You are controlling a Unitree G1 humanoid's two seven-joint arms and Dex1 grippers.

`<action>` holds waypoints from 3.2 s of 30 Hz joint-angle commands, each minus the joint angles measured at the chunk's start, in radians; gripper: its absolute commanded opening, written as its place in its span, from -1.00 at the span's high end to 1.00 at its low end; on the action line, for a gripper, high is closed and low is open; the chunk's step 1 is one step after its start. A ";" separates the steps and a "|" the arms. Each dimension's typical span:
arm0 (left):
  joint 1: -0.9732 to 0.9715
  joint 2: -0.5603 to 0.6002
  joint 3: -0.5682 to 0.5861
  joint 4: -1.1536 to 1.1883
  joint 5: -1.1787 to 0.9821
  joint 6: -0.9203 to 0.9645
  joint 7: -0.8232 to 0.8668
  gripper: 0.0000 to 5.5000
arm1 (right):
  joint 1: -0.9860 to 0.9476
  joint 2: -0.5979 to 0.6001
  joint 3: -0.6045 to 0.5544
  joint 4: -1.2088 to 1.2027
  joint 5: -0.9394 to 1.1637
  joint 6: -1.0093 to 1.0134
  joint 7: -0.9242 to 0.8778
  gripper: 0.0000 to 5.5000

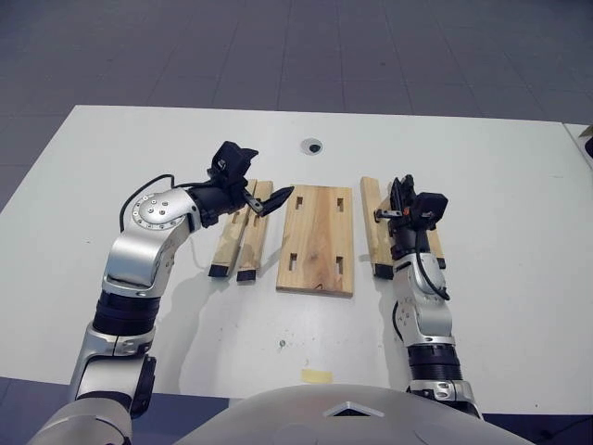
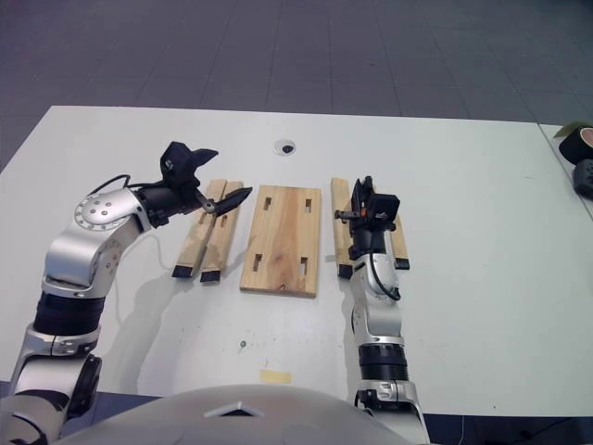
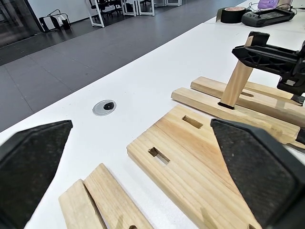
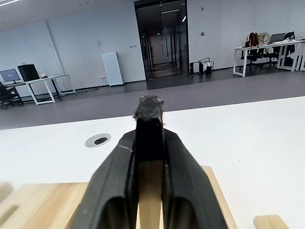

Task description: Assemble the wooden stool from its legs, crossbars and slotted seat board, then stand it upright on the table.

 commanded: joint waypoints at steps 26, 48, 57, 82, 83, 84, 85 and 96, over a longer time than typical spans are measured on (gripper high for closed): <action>0.094 -0.164 -0.057 -0.116 0.063 -0.023 0.210 -0.96 | -0.368 -0.246 -0.025 -0.098 0.148 0.488 0.162 -0.66; 0.099 -0.204 -0.082 -0.077 0.099 -0.077 0.221 -0.96 | -0.459 -0.240 -0.047 -0.121 0.142 0.411 0.223 -0.96; 0.087 -0.200 -0.086 -0.058 0.107 -0.087 0.215 -0.96 | -0.359 -0.241 0.022 0.063 0.109 0.525 0.261 -0.96; 0.066 -0.285 0.049 -0.120 0.029 -0.116 0.297 -0.96 | -0.166 -0.183 -0.104 -0.490 0.418 0.592 0.234 -0.96; 0.062 -0.272 0.072 -0.116 0.026 -0.114 0.300 -0.96 | -0.113 -0.203 -0.113 -0.509 0.417 0.604 0.237 -0.96; 0.063 -0.260 0.092 -0.113 0.026 -0.113 0.302 -0.96 | -0.073 -0.218 -0.123 -0.526 0.422 0.619 0.238 -0.96; 0.071 -0.249 0.107 -0.111 0.033 -0.111 0.306 -0.96 | -0.044 -0.231 -0.134 -0.543 0.440 0.639 0.240 -0.96; 0.183 -0.205 0.023 -0.098 0.207 -0.190 0.353 -0.96 | 0.071 -0.348 -0.067 -0.512 0.413 0.848 0.200 -0.96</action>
